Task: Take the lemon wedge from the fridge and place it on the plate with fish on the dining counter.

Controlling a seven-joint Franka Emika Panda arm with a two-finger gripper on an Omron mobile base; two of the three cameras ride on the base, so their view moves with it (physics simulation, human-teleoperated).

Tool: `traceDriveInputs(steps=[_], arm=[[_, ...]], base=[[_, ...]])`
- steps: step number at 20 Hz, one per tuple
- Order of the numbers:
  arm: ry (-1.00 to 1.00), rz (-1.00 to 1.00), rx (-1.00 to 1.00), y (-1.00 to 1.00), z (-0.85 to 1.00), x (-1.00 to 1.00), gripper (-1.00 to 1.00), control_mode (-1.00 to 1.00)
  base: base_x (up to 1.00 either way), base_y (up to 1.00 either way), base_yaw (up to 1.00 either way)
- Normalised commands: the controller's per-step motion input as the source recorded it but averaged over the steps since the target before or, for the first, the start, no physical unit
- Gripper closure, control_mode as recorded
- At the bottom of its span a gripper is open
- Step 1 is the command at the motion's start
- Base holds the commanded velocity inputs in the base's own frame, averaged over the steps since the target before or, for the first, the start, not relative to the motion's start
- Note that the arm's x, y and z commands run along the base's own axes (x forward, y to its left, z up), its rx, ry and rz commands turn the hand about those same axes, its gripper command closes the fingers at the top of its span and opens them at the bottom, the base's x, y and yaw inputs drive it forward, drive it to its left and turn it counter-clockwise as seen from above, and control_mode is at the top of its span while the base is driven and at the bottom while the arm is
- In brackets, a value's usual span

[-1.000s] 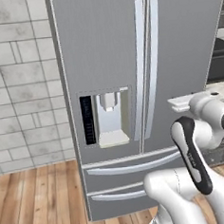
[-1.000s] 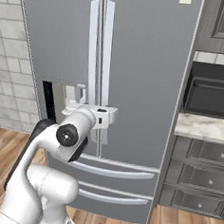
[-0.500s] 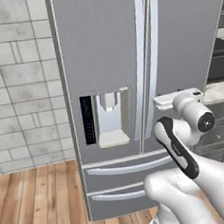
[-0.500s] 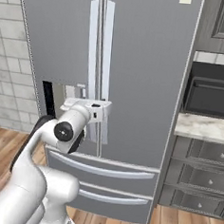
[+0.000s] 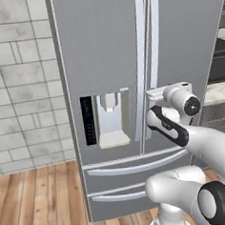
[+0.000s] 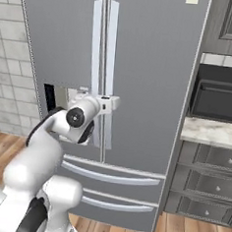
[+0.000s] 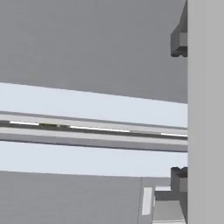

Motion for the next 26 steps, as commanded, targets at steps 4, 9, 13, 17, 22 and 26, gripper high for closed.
traceDriveInputs(steps=[4, 9, 13, 17, 22, 26], arm=[[0.10, 0.00, 0.00, 0.00, 0.00, 0.80, -1.00, -1.00], [0.09, 0.00, 0.00, 0.00, 0.00, 0.95, -1.00, -1.00], [0.09, 0.01, 0.00, -0.02, 0.00, 0.95, -1.00, -1.00], [0.09, 0.02, 0.00, -0.06, 0.00, 0.87, -1.00, -1.00], [0.01, 0.01, 0.00, 0.00, -0.05, 0.29, -1.00, -1.00], [-0.11, -0.05, 0.03, -0.13, -0.11, -0.26, -1.00, -1.00]], base=[[0.00, 0.00, 0.00], [0.00, 0.00, 0.00], [0.00, 0.00, 0.00], [0.00, 0.00, 0.00], [0.00, 0.00, 0.00], [0.00, 0.00, 0.00]])
